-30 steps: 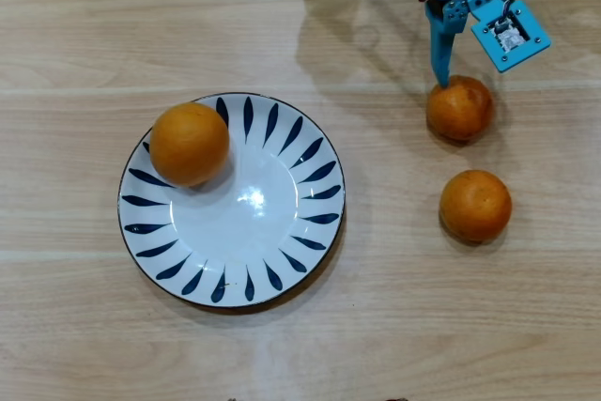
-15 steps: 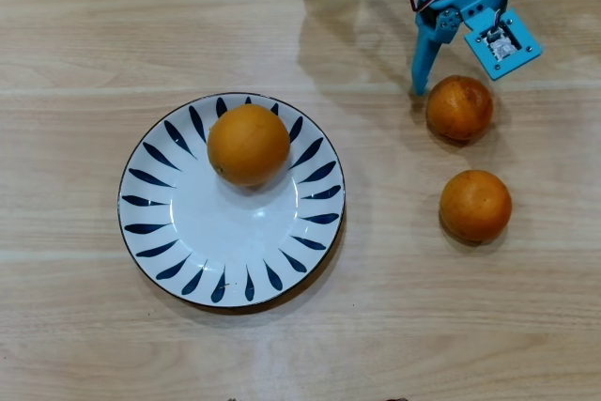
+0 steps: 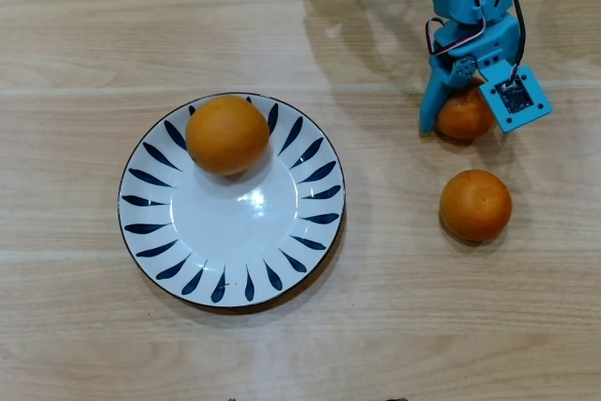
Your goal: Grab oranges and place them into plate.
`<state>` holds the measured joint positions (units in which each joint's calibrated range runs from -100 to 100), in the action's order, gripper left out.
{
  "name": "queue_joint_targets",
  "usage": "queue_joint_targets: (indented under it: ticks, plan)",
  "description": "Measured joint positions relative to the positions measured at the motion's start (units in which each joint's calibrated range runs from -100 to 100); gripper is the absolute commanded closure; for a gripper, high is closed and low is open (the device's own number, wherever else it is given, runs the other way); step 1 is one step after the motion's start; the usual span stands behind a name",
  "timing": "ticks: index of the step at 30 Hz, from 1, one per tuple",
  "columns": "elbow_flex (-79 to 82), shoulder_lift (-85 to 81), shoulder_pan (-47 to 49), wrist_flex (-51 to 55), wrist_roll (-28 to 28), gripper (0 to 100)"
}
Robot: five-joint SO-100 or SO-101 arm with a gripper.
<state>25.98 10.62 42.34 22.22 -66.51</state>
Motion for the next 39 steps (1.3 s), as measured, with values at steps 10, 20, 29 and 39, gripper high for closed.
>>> queue_joint_targets:
  ticks: [10,20,29,39]
  plan:
    - [-0.4,0.6,-0.2,0.0,0.0,71]
    - [0.0,-10.2,-1.3,5.7,0.6,70]
    - [0.0,-27.4,-15.7,19.3,12.5,68]
    - [-16.5,-20.5,-33.0,26.9,24.8,68]
